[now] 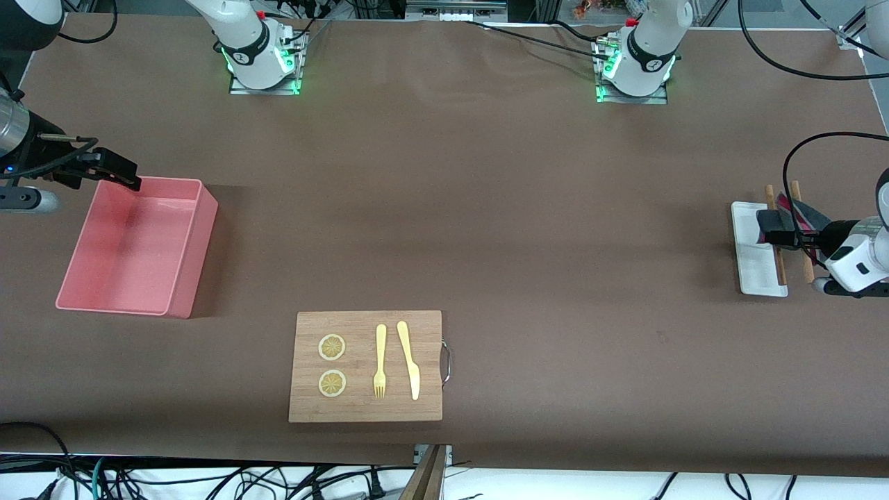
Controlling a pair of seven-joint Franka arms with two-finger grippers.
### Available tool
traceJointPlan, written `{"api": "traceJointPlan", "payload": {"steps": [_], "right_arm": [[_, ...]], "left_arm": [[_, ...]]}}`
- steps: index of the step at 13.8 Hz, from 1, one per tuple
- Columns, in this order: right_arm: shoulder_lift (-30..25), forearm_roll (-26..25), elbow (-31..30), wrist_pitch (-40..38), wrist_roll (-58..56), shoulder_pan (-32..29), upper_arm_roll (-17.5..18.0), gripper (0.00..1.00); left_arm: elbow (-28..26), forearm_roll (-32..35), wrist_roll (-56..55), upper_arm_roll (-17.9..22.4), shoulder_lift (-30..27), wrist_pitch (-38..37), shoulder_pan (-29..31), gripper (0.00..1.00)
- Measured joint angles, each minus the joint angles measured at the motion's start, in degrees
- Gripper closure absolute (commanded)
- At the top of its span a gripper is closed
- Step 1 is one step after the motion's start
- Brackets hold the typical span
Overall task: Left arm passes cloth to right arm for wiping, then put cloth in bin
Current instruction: 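Grasp the grey cloth with the left gripper while the right gripper advances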
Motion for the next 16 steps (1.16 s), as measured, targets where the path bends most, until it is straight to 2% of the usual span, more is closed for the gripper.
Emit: {"api": "traceJointPlan", "payload": {"steps": [4,6,8,9,12,14,16], "right_arm": [[1.0,0.0,0.0,0.0,0.0,0.0,0.0,0.00],[1.7,0.0,0.0,0.0,0.0,0.0,0.0,0.00],[2.0,0.0,0.0,0.0,0.0,0.0,0.0,0.00],[2.0,0.0,0.0,0.0,0.0,0.0,0.0,0.00],[2.5,0.2,0.0,0.0,1.0,0.3,0.4,0.00],[2.9,0.4,0.0,0.1,4.4,1.4,0.6,0.00],[3.4,0.8,0.0,1.1,8.3,3.4,0.7,0.00]], "left_arm": [[0.0,1.6,3.9,0.0,0.7,0.8,1.3,0.02],[0.0,1.6,5.7,0.0,1.5,1.0,2.6,0.18],[0.0,1.6,6.3,0.0,2.3,1.3,3.2,0.51],[0.0,1.6,6.6,0.0,2.5,1.3,3.2,0.60],[0.1,1.6,7.7,-0.1,2.6,1.3,3.2,0.78],[0.2,1.6,7.7,-0.1,2.6,1.3,3.3,1.00],[0.3,1.6,7.7,-0.1,2.6,1.0,3.5,1.00]]}}
